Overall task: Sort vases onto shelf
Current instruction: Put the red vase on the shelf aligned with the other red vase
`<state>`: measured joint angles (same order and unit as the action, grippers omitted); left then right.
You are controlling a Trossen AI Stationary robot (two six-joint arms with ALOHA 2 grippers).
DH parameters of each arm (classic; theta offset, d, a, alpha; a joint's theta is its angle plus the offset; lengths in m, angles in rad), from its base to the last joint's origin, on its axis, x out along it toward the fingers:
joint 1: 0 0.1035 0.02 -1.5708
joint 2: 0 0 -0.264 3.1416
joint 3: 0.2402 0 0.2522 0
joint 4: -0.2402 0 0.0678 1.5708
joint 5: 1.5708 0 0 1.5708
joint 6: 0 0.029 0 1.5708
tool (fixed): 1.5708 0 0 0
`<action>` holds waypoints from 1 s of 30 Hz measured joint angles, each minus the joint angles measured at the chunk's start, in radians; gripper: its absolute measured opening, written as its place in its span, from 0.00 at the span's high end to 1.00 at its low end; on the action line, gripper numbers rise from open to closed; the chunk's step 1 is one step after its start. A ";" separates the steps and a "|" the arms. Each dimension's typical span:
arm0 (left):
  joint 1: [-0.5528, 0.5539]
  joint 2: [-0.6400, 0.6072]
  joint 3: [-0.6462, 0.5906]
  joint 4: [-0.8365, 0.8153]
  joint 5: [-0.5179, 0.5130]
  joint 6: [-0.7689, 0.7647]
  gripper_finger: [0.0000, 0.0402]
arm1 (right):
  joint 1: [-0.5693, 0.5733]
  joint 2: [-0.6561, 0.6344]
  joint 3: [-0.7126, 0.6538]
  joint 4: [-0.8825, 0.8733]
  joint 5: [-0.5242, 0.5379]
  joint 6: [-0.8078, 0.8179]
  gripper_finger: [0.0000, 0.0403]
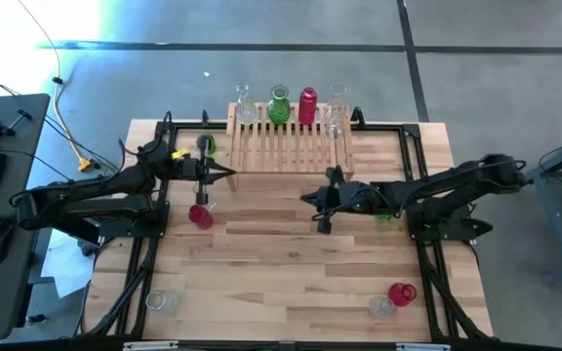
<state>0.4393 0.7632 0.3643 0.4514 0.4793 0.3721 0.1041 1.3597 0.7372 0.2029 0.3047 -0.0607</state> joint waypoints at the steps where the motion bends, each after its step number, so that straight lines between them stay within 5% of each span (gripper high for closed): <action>1: -0.010 -0.005 0.028 -0.057 -0.002 -0.001 1.00 | 0.004 0.004 0.000 0.007 -0.003 -0.015 1.00; 5: -0.086 -0.011 0.114 -0.283 -0.077 -0.006 1.00 | 0.015 -0.006 0.000 0.003 -0.008 -0.053 1.00; 10: -0.235 -0.008 0.241 -0.579 -0.296 -0.070 1.00 | 0.016 -0.010 0.000 0.003 -0.045 -0.081 1.00; 16: -0.423 0.030 0.456 -1.045 -0.569 -0.331 0.98 | 0.017 -0.011 0.000 0.004 -0.072 -0.118 1.00; 23: -0.566 0.123 0.639 -1.442 -0.579 -0.757 0.87 | 0.017 -0.011 0.000 -0.004 -0.077 -0.144 1.00; 30: -0.604 0.226 0.659 -1.667 -0.571 -0.933 0.70 | 0.017 -0.011 0.000 -0.004 -0.126 -0.150 1.00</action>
<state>-0.1643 0.9896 1.0237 -1.2159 -0.0921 -0.5605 0.1207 1.3487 0.7376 0.1989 0.1784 -0.2108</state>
